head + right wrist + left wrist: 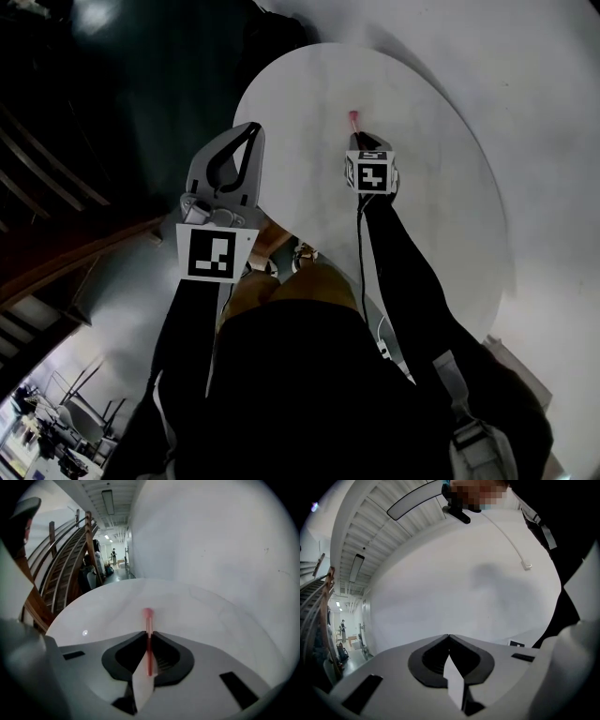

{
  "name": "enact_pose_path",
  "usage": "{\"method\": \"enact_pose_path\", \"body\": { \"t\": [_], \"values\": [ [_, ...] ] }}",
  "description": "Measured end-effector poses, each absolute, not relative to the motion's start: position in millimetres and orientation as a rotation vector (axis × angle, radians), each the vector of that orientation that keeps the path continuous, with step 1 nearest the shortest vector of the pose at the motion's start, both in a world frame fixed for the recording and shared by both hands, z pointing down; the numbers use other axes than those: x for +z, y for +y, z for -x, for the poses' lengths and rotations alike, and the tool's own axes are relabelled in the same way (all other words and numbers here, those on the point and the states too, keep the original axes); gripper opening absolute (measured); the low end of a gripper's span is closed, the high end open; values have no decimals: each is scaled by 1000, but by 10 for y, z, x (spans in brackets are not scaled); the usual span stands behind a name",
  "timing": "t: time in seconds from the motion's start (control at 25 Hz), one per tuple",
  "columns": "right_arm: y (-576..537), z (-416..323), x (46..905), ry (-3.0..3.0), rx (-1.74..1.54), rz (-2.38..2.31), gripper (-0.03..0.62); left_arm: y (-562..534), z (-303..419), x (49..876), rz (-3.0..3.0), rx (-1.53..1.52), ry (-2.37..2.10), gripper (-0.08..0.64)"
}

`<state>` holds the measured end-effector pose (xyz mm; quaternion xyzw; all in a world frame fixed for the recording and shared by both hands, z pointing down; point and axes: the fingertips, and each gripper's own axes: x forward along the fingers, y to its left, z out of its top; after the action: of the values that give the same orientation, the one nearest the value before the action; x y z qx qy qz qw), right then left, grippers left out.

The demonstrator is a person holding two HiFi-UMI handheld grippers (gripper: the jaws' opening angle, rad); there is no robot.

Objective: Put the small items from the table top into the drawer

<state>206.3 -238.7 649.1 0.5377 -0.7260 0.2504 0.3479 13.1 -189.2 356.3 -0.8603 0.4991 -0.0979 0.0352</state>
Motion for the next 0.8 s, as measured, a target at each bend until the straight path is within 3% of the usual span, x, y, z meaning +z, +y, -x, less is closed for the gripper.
{"method": "enact_pose_path", "body": {
  "t": [0.32, 0.8],
  "values": [
    [-2332, -1978, 6241, -1963, 602, -1380, 63, -1782, -116, 3485, 2642, -273, 1521, 15],
    [-2092, -1902, 4606, -2317, 355, -1562, 63, -1544, -254, 3225, 2580, -231, 1515, 15]
  ]
}}
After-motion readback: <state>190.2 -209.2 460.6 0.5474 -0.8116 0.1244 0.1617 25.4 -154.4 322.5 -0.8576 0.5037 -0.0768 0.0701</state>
